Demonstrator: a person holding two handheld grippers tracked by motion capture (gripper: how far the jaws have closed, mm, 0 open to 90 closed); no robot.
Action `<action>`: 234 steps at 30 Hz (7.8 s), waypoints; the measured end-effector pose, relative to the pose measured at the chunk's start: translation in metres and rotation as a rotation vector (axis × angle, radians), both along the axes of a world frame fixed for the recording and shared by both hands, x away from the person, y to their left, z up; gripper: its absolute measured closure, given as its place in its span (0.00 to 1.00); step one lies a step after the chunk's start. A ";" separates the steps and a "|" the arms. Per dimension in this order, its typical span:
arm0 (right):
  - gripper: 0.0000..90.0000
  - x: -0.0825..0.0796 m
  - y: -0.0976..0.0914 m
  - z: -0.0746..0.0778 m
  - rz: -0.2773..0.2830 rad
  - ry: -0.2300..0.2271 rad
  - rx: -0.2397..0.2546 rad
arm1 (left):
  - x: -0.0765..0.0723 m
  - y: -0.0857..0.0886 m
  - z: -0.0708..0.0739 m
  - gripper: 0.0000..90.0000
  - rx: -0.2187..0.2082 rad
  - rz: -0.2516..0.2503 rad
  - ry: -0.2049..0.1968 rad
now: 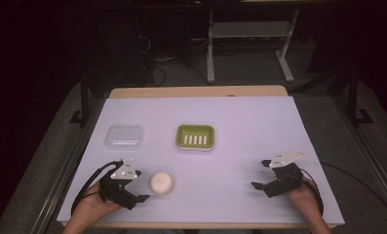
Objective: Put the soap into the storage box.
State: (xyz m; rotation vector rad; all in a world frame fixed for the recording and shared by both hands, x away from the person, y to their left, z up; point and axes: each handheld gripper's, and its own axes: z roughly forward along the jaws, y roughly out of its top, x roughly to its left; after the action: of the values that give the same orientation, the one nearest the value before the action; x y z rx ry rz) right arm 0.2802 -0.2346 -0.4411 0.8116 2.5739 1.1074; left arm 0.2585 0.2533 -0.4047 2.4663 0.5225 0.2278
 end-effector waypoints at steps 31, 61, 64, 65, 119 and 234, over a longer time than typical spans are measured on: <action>0.15 0.000 0.001 0.000 0.008 0.001 -0.004 | 0.010 -0.027 0.004 0.19 0.056 -0.041 0.017; 0.15 0.000 0.003 0.000 0.015 0.001 -0.004 | 0.021 -0.049 -0.003 0.19 0.113 -0.080 0.041; 0.15 0.000 0.003 0.000 0.015 0.002 -0.005 | 0.021 -0.050 -0.005 0.19 0.119 -0.078 0.046; 0.15 0.000 0.004 0.000 0.016 0.002 -0.007 | 0.021 -0.050 -0.005 0.19 0.126 -0.084 0.048; 0.15 -0.003 0.005 0.002 0.028 -0.004 -0.003 | 0.030 -0.067 -0.020 0.27 0.180 -0.079 0.082; 0.15 -0.003 0.000 0.007 0.023 -0.031 0.062 | 0.158 -0.123 0.028 0.28 0.014 -0.067 0.192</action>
State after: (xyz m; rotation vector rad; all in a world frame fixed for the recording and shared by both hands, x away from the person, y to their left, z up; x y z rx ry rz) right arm 0.2771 -0.2341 -0.4345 0.7735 2.5413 1.2019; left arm 0.4164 0.1306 -0.3771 2.5286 0.5184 -0.0332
